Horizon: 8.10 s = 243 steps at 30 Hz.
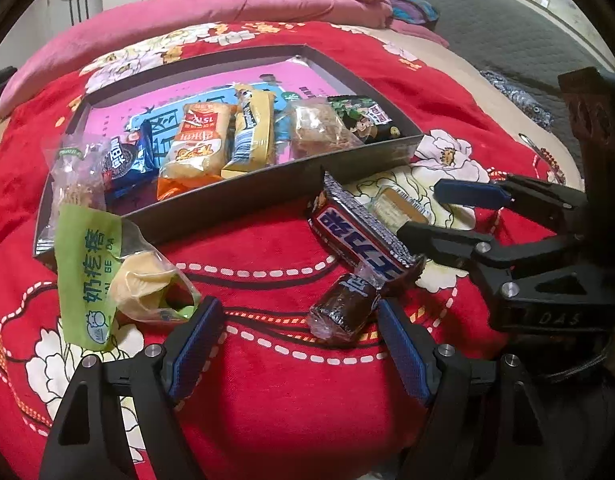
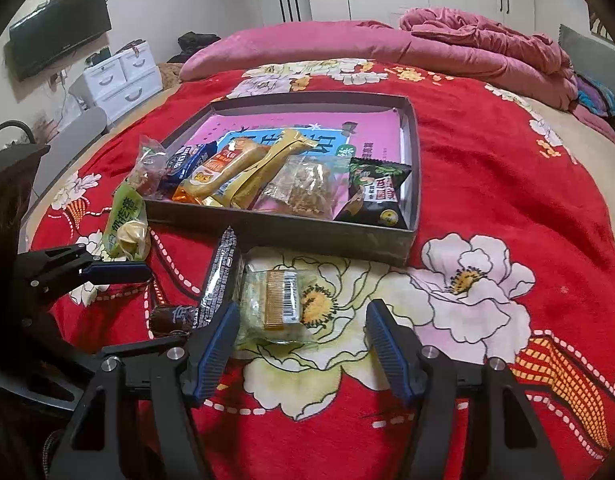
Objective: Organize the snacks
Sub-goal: 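Grasp the foil-wrapped chocolate with the left gripper while the right grasps the clear cracker packet, then lift the chocolate with the left gripper while the right carries the cracker packet toward the tray, then lower the chocolate and cracker packet into the tray and open both grippers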
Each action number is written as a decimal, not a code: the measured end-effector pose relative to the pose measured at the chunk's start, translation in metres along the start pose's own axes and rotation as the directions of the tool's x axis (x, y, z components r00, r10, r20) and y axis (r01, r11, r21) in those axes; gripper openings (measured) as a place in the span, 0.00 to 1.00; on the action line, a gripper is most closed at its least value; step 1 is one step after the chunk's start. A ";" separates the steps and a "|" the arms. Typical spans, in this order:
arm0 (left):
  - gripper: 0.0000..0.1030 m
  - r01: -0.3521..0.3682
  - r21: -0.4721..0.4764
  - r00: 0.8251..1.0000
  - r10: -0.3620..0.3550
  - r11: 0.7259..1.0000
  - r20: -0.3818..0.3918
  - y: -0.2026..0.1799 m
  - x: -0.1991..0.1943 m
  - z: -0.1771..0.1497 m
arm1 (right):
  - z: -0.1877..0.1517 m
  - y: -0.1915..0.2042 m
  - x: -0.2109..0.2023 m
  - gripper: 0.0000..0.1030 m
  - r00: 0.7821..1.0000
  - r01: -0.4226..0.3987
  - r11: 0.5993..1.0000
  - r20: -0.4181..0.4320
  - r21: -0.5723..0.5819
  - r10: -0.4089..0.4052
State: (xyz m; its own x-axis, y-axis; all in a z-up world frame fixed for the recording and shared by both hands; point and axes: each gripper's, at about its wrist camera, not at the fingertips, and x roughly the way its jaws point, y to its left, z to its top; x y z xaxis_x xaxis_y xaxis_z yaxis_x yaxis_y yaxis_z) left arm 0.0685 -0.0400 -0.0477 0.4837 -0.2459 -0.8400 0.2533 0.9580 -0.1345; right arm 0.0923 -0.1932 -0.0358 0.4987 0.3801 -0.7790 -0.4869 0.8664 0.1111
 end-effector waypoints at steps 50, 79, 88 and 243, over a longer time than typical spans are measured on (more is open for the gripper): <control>0.28 0.142 -0.128 0.984 -0.127 0.982 0.124 0.016 -0.030 0.015 | 0.019 -0.011 -0.012 0.42 0.990 -0.080 0.993 0.127 0.092 0.068; 0.27 0.142 -0.212 0.967 -0.090 0.967 0.239 0.039 -0.052 0.027 | 0.031 -0.011 -0.025 0.42 0.976 -0.091 0.989 0.207 0.116 0.065; 0.27 0.129 -0.223 0.969 -0.075 0.966 0.237 0.045 -0.045 0.031 | 0.033 -0.015 -0.024 0.42 0.976 -0.089 0.987 0.212 0.137 0.059; 0.57 0.033 -0.291 0.984 0.020 0.956 0.177 0.086 -0.009 0.057 | 0.063 -0.025 0.001 0.56 0.967 0.028 0.962 0.236 0.271 -0.095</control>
State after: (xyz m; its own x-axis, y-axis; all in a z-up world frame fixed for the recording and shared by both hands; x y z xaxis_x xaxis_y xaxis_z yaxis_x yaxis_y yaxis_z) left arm 0.1333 0.0360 -0.0213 0.6293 -0.2487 -0.7363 0.0142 0.9509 -0.3091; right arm 0.1501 -0.1939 -0.0007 0.6974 0.3619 -0.6186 -0.2601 0.9321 0.2520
